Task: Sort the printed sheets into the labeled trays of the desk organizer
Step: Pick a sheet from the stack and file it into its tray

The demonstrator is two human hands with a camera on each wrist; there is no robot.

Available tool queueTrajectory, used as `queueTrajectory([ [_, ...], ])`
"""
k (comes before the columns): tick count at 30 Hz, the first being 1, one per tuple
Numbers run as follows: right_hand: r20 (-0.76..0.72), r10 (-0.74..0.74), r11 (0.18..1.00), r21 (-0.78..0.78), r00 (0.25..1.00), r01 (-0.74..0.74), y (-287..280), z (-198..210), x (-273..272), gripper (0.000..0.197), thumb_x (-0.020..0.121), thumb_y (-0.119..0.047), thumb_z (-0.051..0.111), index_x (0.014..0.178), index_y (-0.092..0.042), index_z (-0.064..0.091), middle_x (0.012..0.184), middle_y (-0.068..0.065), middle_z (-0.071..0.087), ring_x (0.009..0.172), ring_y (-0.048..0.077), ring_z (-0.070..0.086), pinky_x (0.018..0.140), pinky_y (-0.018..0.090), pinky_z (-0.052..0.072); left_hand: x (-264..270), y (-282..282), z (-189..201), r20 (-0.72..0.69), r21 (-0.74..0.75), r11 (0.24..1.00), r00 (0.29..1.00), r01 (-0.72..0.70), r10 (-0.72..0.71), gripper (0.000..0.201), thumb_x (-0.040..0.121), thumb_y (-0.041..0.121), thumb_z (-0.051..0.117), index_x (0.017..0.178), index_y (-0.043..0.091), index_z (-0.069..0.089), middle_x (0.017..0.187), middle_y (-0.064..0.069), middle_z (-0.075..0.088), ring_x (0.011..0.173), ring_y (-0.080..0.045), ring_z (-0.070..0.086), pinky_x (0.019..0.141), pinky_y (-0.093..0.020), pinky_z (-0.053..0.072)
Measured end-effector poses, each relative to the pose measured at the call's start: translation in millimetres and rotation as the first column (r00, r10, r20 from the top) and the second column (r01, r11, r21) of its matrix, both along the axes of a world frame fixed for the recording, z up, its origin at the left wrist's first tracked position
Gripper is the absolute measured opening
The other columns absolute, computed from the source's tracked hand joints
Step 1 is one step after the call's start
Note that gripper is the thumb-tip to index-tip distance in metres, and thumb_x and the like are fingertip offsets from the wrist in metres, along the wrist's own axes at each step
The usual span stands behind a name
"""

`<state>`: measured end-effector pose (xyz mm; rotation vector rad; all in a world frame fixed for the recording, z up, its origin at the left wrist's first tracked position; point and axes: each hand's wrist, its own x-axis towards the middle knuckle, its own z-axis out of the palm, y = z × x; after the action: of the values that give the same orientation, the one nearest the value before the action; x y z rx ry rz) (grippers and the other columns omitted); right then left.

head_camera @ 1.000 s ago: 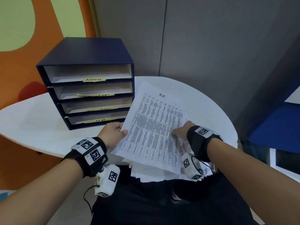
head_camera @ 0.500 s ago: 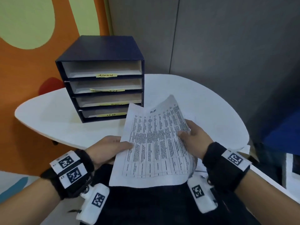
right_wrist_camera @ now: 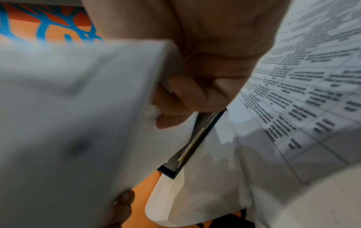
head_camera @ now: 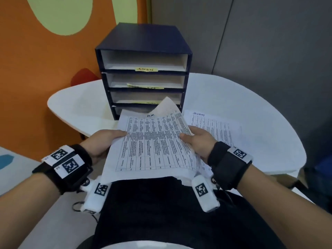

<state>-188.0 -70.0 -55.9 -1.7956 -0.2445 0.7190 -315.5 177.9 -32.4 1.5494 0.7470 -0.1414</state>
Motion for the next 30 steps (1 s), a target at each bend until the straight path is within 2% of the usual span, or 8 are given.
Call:
queueTrajectory([
  [5, -0.017, -0.01, 1.0, 0.029, 1.0, 0.011, 8.5, -10.3, 6.9, 0.052, 0.077, -0.044, 0.071, 0.123, -0.023, 0.062, 0.117, 0.0, 0.07, 0.109, 0.026, 0.065, 0.099, 0.051, 0.048, 1.9, 7.4, -3.5, 0.017, -0.015, 1.0, 1.0, -0.01, 0.01, 0.031, 0.099, 0.025, 0.055, 0.111, 0.001, 0.069, 0.106, -0.018, 0.075, 0.079, -0.024, 0.074, 0.078, -0.037, 0.059],
  [8, -0.013, -0.074, 0.996, 0.049, 0.997, 0.075, 3.6, -48.8, 36.8, 0.11, 0.044, -0.075, 0.079, 0.137, -0.026, 0.047, 0.139, 0.002, 0.054, 0.125, 0.028, 0.053, 0.104, 0.055, 0.041, 2.0, 5.9, -1.4, 0.021, -0.04, 0.998, 0.998, 0.053, -0.052, 0.033, 0.096, 0.025, 0.059, 0.118, 0.003, 0.067, 0.111, -0.017, 0.074, 0.095, -0.029, 0.073, 0.09, -0.044, 0.056],
  [10, -0.038, -0.077, 0.995, 0.065, 0.996, 0.079, 2.0, -65.3, 51.4, 0.12, 0.036, -0.079, 0.078, 0.139, -0.027, 0.045, 0.143, 0.003, 0.051, 0.128, 0.028, 0.051, 0.105, 0.056, 0.039, 1.6, 6.1, 0.0, 0.003, -0.016, 0.993, 0.993, 0.116, -0.116, 0.035, 0.092, 0.022, 0.067, 0.121, 0.003, 0.065, 0.114, -0.016, 0.073, 0.108, -0.035, 0.069, 0.101, -0.048, 0.05],
  [16, -0.055, -0.114, 0.99, 0.08, 0.992, 0.118, -1.8, -39.8, 26.1, 0.094, 0.047, -0.068, 0.082, 0.128, -0.027, 0.056, 0.129, -0.003, 0.062, 0.119, 0.024, 0.058, 0.105, 0.054, 0.04, 11.0, 10.6, -1.3, -0.008, 0.043, 0.989, 0.99, 0.143, -0.143, 0.025, 0.098, 0.01, 0.056, 0.121, 0.006, 0.066, 0.108, -0.014, 0.076, 0.088, -0.026, 0.075, 0.078, -0.037, 0.062],
  [23, -0.061, -0.044, 0.999, -0.015, 0.997, 0.043, -4.9, -42.5, 15.0, 0.054, 0.075, -0.036, 0.073, 0.126, -0.024, 0.06, 0.115, -0.002, 0.07, 0.108, 0.024, 0.065, 0.103, 0.047, 0.046, 4.8, 23.6, -9.3, -0.156, 0.013, 0.966, 0.954, 0.26, -0.255, 0.025, 0.096, 0.009, 0.057, 0.119, 0.004, 0.065, 0.109, -0.016, 0.075, 0.105, -0.036, 0.07, 0.091, -0.048, 0.054],
  [26, -0.077, -0.036, 0.999, -0.014, 0.996, 0.035, -3.2, -37.3, 10.7, 0.042, 0.09, -0.021, 0.064, 0.131, -0.021, 0.056, 0.093, 0.012, 0.072, 0.076, 0.029, 0.069, 0.076, 0.038, 0.059, 0.1, 32.4, -11.5, -0.175, -0.023, 0.969, 0.954, 0.244, -0.245, 0.029, 0.094, 0.007, 0.057, 0.122, -0.001, 0.063, 0.11, -0.019, 0.074, 0.093, -0.029, 0.075, 0.076, -0.037, 0.063],
  [28, -0.11, -0.035, 0.999, 0.0, 0.993, 0.036, -4.4, -32.9, 6.8, 0.052, 0.092, -0.013, 0.063, 0.141, -0.015, 0.045, 0.074, 0.014, 0.059, 0.047, 0.016, 0.053, 0.045, 0.021, 0.047, -1.3, 39.4, -12.0, -0.169, -0.001, 0.972, 0.958, 0.234, -0.231, 0.036, 0.09, 0.01, 0.061, 0.124, -0.001, 0.061, 0.112, -0.02, 0.073, 0.101, -0.035, 0.072, 0.089, -0.046, 0.058],
  [30, -0.135, -0.043, 0.999, 0.005, 0.99, 0.044, -4.7, -33.5, 5.5, 0.06, 0.09, -0.005, 0.063, 0.145, -0.009, 0.039, 0.065, 0.01, 0.05, 0.043, 0.011, 0.043, 0.042, 0.019, 0.04, -2.6, 44.0, -11.6, -0.171, 0.029, 0.962, 0.95, 0.272, -0.263, 0.044, 0.084, 0.016, 0.064, 0.125, 0.002, 0.061, 0.115, -0.021, 0.072, 0.11, -0.043, 0.066, 0.103, -0.06, 0.046],
])
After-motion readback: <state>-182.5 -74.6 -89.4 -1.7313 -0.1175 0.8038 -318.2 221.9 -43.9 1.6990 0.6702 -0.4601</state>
